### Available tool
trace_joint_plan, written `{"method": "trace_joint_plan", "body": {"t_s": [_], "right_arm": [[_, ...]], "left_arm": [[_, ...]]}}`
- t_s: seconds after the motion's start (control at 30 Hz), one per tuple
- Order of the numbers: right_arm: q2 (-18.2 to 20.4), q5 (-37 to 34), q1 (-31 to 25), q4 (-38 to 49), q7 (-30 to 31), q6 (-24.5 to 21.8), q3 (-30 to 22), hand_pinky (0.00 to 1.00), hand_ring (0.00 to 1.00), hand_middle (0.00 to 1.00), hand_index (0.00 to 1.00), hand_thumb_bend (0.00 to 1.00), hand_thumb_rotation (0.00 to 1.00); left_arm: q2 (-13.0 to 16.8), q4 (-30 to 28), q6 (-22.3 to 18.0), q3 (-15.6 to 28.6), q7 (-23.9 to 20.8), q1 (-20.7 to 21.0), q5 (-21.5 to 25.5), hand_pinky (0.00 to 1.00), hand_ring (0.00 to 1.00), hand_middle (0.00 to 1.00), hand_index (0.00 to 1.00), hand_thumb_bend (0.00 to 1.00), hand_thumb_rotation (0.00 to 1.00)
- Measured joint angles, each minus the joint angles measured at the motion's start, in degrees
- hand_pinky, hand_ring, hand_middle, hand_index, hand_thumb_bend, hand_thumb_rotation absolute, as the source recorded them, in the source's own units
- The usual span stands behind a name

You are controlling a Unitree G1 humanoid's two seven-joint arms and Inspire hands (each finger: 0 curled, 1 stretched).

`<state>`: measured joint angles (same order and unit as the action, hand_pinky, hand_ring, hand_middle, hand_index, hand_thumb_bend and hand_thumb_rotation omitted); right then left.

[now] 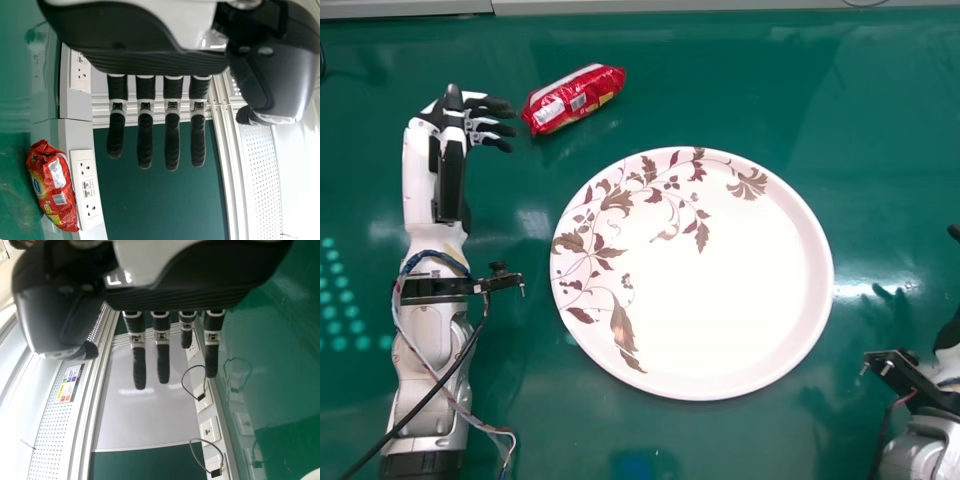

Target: Pick up biscuit and place it in the plate

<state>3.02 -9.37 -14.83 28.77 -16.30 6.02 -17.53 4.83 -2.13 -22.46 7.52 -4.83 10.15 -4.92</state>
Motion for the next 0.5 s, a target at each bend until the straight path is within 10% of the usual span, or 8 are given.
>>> {"method": "trace_joint_plan", "body": {"t_s": [0.5], "right_arm": [[0.0, -0.1, -0.1, 0.0, 0.1, 0.2, -0.1, 0.69, 0.76, 0.76, 0.65, 0.55, 0.18]], "left_arm": [[0.1, 0.3, -1.4, 0.1, 0.2, 0.1, 1.2, 0.45, 0.55, 0.58, 0.49, 0.49, 0.06]]}}
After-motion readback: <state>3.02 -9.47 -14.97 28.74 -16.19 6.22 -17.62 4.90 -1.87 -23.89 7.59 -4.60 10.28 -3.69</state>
